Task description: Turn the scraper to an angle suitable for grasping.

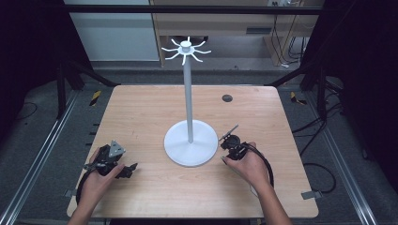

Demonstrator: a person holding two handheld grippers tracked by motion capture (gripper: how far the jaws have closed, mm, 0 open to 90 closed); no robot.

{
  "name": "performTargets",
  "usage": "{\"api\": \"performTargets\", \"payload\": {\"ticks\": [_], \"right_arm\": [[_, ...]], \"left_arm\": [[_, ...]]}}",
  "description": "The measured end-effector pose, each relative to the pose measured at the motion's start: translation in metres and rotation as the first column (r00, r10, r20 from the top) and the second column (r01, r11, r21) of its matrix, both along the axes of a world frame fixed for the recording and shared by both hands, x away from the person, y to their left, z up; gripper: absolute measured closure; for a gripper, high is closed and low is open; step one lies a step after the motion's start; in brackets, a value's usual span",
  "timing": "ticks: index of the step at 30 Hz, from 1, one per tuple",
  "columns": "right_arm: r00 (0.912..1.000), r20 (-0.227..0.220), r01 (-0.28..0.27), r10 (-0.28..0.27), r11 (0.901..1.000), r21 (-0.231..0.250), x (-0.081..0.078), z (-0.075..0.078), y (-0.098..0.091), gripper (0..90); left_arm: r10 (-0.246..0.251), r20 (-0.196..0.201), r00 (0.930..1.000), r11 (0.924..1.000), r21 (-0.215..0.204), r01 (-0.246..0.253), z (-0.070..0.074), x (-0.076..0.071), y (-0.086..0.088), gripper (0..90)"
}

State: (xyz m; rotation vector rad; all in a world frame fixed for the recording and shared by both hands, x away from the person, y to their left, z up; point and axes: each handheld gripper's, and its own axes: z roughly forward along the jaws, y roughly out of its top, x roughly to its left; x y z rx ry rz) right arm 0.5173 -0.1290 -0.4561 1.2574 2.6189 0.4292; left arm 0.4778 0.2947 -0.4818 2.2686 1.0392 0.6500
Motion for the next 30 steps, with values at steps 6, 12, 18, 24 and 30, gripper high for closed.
{"api": "performTargets", "payload": {"ticks": [6, 12, 18, 24, 30], "right_arm": [[0.9995, -0.03, -0.006, 0.005, 0.9999, -0.016, 0.0024, -0.0041, 0.0017, 63.9], [0.9985, -0.054, -0.005, 0.004, 0.9998, -0.019, 0.0021, -0.0073, 0.0038, 66.0], [0.9978, -0.064, -0.023, 0.021, 0.9992, -0.032, 0.003, -0.0098, 0.0035, 69.7], [0.9977, -0.066, -0.019, 0.017, 0.999, -0.039, 0.0041, -0.0115, 0.003, 73.3], [0.9969, -0.076, -0.023, 0.019, 0.9987, -0.046, 0.0056, -0.0113, 0.0038, 73.2]], "left_arm": [[0.0, 0.0, 1.0, 1.0, 0.0, 0.0, 0.0, -0.0001, 0.0, 3.6], [-0.001, 0.001, 1.0, 1.0, 0.0, 0.001, 0.0001, -0.0002, -0.0001, 3.6], [0.0, 0.0, 1.0, 1.0, 0.0, 0.0, 0.0, 0.0, 0.0, 3.6], [-0.001, 0.0, 1.0, 1.0, 0.0, 0.001, 0.0, 0.0, -0.0002, 3.5], [-0.001, 0.0, 1.0, 1.0, 0.001, 0.001, 0.0, -0.0001, -0.0003, 3.6]]}}
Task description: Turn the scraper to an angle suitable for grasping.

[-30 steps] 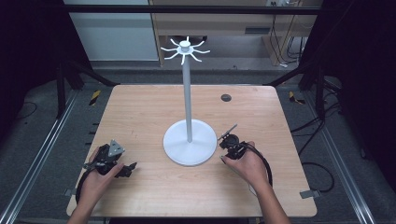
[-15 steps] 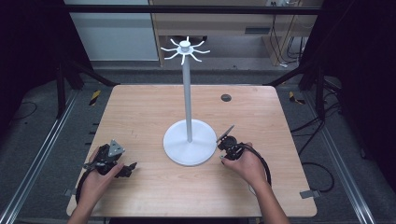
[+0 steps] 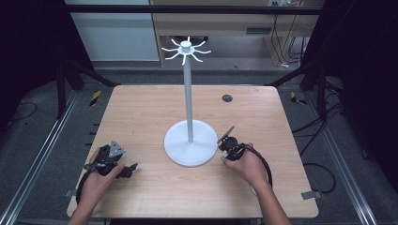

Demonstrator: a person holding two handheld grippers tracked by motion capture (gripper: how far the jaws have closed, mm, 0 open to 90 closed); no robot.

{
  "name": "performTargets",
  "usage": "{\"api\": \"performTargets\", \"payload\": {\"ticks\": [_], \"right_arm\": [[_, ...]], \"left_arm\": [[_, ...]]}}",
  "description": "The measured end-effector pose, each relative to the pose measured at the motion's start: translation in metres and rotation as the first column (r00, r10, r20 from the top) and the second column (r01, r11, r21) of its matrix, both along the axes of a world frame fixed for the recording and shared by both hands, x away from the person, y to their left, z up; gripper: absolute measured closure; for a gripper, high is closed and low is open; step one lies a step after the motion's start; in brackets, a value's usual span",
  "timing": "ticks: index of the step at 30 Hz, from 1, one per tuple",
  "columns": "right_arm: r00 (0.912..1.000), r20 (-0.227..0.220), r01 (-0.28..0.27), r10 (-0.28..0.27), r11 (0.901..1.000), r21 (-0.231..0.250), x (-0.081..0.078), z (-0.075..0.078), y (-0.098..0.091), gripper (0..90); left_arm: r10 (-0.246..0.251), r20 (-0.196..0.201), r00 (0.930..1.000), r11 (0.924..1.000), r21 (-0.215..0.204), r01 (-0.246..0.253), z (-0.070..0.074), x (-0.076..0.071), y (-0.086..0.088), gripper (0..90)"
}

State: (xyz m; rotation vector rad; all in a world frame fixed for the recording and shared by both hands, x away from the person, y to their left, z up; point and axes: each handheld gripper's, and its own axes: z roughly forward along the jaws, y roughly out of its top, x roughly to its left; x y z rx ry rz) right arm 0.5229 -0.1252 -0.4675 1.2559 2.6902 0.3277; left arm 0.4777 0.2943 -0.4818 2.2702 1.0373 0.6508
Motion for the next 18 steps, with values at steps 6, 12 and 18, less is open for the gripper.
{"api": "performTargets", "payload": {"ticks": [6, 12, 18], "right_arm": [[0.9999, 0.008, -0.013, 0.013, 0.9996, -0.026, -0.001, 0.001, 0.002, 74.1], [0.9975, 0.06, 0.032, -0.037, 0.9965, 0.078, -0.006, 0.018, -0.009, 74.3], [0.9895, 0.126, 0.051, -0.07, 0.9874, 0.15, -0.013, 0.043, -0.024, 74.4]], "left_arm": [[-0.001, -0.001, 1.0, 1.0, 0.0, 0.001, 0.0, 0.0, 0.0, 3.5], [-0.001, -0.002, 1.0, 1.0, 0.002, 0.001, 0.0, 0.0, 0.0, 3.6], [0.0, -0.001, 1.0, 1.0, 0.002, 0.0, 0.0, 0.0, 0.0, 3.5]]}}
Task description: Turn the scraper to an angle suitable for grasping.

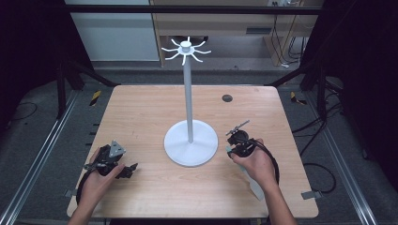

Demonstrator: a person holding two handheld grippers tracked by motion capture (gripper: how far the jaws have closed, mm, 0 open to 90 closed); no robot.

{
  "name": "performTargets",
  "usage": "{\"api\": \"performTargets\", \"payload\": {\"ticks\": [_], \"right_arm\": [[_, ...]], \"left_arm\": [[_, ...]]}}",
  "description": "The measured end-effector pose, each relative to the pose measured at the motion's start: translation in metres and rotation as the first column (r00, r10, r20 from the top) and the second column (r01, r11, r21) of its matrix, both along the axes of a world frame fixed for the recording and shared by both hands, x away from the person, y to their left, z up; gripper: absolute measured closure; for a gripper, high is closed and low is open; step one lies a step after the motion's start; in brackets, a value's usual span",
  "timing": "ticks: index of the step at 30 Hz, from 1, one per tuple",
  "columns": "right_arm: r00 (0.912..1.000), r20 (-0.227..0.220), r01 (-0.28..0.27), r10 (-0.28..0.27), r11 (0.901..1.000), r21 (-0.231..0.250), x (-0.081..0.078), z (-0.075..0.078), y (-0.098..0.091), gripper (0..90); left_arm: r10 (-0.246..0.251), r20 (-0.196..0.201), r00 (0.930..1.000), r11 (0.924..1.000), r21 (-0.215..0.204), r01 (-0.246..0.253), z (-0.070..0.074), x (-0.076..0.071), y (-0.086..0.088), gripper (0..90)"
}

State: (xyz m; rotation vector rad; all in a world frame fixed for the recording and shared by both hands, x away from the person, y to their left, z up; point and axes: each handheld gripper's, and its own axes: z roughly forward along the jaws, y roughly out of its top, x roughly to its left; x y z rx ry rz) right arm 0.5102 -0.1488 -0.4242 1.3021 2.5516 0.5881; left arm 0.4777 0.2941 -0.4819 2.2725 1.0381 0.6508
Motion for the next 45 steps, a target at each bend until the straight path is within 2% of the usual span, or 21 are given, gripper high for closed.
{"api": "performTargets", "payload": {"ticks": [6, 7, 8, 11, 15, 18, 19, 21, 23, 24, 26, 27, 29, 37, 39, 45], "right_arm": [[0.9981, 0.056, 0.021, -0.024, 0.9983, 0.053, -0.006, 0.021, -0.012, 74.6], [0.9965, 0.078, 0.025, -0.031, 0.997, 0.073, -0.008, 0.028, -0.015, 74.7], [0.9965, 0.078, 0.025, -0.031, 0.997, 0.073, -0.008, 0.028, -0.015, 74.7], [0.9915, 0.122, 0.032, -0.044, 0.9945, 0.1, -0.012, 0.043, -0.023, 74.7], [0.9866, 0.153, 0.038, -0.056, 0.9919, 0.121, -0.015, 0.056, -0.029, 74.7], [0.9779, 0.197, 0.043, -0.07, 0.9889, 0.142, -0.018, 0.068, -0.034, 74.7], [0.9709, 0.227, 0.042, -0.077, 0.9867, 0.157, -0.02, 0.076, -0.038, 74.7], [0.9631, 0.254, 0.043, -0.087, 0.9835, 0.176, -0.022, 0.082, -0.041, 74.7], [0.9597, 0.266, 0.041, -0.09, 0.982, 0.184, -0.023, 0.084, -0.043, 74.7], [0.9523, 0.288, 0.044, -0.101, 0.9788, 0.2, -0.024, 0.089, -0.045, 74.7], [0.9501, 0.294, 0.043, -0.103, 0.978, 0.204, -0.024, 0.09, -0.045, 74.7], [0.9435, 0.312, 0.045, -0.112, 0.9758, 0.214, -0.024, 0.093, -0.047, 74.7], [0.9414, 0.317, 0.044, -0.114, 0.9743, 0.221, -0.024, 0.094, -0.047, 74.7], [0.9207, 0.368, 0.034, -0.13, 0.9663, 0.255, -0.027, 0.105, -0.048, 74.7], [0.9183, 0.372, 0.034, -0.137, 0.9621, 0.271, -0.027, 0.108, -0.049, 74.7], [0.9093, 0.392, 0.027, -0.141, 0.9588, 0.283, -0.029, 0.114, -0.05, 74.7]], "left_arm": [[0.001, 0.0, 1.0, 1.0, -0.001, -0.001, 0.0, 0.0, 0.0, 3.6], [0.001, 0.0, 1.0, 1.0, -0.001, -0.001, 0.0, 0.0, 0.0, 3.6], [0.001, 0.0, 1.0, 1.0, 0.0, -0.001, 0.0, 0.0, 0.0, 3.6], [0.0, 0.0, 1.0, 1.0, -0.002, 0.0, 0.0, 0.0, 0.0, 3.5], [0.001, -0.002, 1.0, 1.0, 0.001, -0.001, 0.0, 0.0, 0.0, 3.5], [0.001, -0.002, 1.0, 1.0, 0.001, -0.001, 0.0, 0.0, 0.0, 3.6], [0.0, -0.002, 1.0, 1.0, 0.002, 0.0, 0.0, 0.0, 0.0, 3.6], [0.0, -0.001, 1.0, 1.0, 0.001, 0.0, 0.0, 0.0, 0.0, 3.6], [0.001, -0.001, 1.0, 1.0, 0.0, -0.001, 0.0, 0.0, 0.0, 3.5], [0.001, -0.001, 1.0, 1.0, 0.0, -0.001, 0.0, 0.0, 0.0, 3.6], [0.002, -0.001, 1.0, 1.0, 0.0, -0.002, 0.0, 0.0, 0.0, 3.6], [0.002, -0.001, 1.0, 1.0, -0.001, -0.002, 0.0, 0.0, 0.001, 3.6], [0.001, -0.001, 1.0, 1.0, -0.001, -0.001, 0.0, 0.0, 0.001, 3.5], [0.001, -0.001, 1.0, 1.0, -0.001, -0.001, 0.0, 0.0, 0.001, 3.6], [0.001, -0.001, 1.0, 1.0, -0.001, -0.001, 0.0, 0.0, 0.001, 3.5], [0.001, -0.001, 1.0, 1.0, -0.001, -0.001, 0.0, 0.0, 0.001, 3.6]]}}
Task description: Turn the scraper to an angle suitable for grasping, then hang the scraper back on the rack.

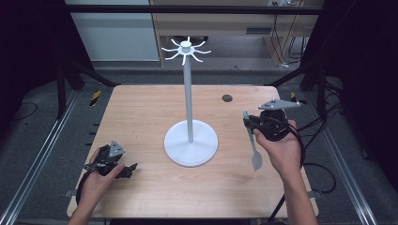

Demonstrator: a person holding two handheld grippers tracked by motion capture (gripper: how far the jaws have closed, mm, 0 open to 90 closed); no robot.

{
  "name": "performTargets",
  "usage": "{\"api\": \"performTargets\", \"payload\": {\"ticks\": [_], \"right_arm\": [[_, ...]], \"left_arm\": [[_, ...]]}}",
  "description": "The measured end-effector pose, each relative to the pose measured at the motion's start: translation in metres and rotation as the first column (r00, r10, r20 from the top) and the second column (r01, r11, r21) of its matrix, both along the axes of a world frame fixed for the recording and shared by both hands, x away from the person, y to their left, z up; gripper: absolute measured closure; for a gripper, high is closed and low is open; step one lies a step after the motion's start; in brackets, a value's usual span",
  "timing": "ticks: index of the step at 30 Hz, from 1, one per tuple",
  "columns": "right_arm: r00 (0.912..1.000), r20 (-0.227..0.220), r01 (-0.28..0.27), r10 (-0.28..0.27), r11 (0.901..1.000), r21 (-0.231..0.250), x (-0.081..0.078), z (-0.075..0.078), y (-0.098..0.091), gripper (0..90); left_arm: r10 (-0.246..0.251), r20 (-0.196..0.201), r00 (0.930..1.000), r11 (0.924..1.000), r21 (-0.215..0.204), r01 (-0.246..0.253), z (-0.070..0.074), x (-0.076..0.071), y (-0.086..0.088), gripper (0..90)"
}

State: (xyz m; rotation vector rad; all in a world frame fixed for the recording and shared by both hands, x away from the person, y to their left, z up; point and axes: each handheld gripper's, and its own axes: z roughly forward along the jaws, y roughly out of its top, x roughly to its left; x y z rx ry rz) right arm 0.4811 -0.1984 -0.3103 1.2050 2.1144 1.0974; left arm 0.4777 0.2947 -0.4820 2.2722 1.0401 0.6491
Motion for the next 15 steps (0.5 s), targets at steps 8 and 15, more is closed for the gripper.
{"api": "performTargets", "payload": {"ticks": [8, 15], "right_arm": [[0.9992, 0.041, 0.001, -0.002, 0.9995, 0.031, -0.004, 0.011, 0.001, 74.6], [0.9952, 0.098, -0.008, 0.001, 0.9976, 0.068, -0.008, 0.025, 0.005, 74.6]], "left_arm": [[-0.001, 0.0, 1.0, 1.0, -0.001, 0.001, 0.0, 0.0, -0.001, 3.6], [0.0, -0.002, 1.0, 1.0, 0.002, 0.0, 0.0, -0.001, 0.0, 3.6]]}}
